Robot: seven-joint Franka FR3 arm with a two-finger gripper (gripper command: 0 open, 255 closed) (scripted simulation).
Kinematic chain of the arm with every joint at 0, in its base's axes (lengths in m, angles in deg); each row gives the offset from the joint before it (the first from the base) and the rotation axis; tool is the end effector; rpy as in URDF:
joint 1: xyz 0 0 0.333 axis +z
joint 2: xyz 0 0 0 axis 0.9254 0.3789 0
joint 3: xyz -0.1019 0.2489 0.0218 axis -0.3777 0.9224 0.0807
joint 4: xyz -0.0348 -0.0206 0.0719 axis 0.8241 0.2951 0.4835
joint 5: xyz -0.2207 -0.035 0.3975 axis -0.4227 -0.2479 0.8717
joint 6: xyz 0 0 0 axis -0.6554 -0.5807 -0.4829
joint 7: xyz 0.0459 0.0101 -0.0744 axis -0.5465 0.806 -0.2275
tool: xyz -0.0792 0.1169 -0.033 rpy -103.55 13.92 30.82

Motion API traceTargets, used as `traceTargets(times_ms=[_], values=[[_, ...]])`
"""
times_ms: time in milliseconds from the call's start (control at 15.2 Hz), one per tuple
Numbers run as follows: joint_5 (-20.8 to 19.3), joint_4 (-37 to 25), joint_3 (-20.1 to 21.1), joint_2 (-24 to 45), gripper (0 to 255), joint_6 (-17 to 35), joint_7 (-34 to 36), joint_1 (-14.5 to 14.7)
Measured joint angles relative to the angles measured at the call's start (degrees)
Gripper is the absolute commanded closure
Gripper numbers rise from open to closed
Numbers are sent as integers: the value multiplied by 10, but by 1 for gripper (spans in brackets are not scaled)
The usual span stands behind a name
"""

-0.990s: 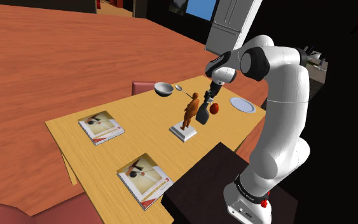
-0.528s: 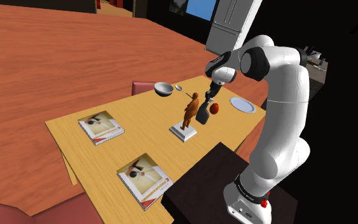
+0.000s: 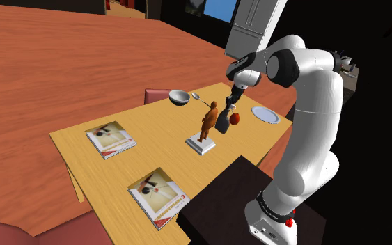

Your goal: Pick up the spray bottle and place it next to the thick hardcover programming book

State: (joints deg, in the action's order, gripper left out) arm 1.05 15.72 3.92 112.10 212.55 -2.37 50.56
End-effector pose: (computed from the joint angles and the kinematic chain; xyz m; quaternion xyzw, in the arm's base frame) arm 0.5120 -0.4447 0.1782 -0.9982 0.0394 -0.0458 0.0067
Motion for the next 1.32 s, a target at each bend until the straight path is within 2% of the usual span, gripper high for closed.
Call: traceTargets(times_ms=[1320], values=[[-54,-52,-27,-76,255,-119,40,17]])
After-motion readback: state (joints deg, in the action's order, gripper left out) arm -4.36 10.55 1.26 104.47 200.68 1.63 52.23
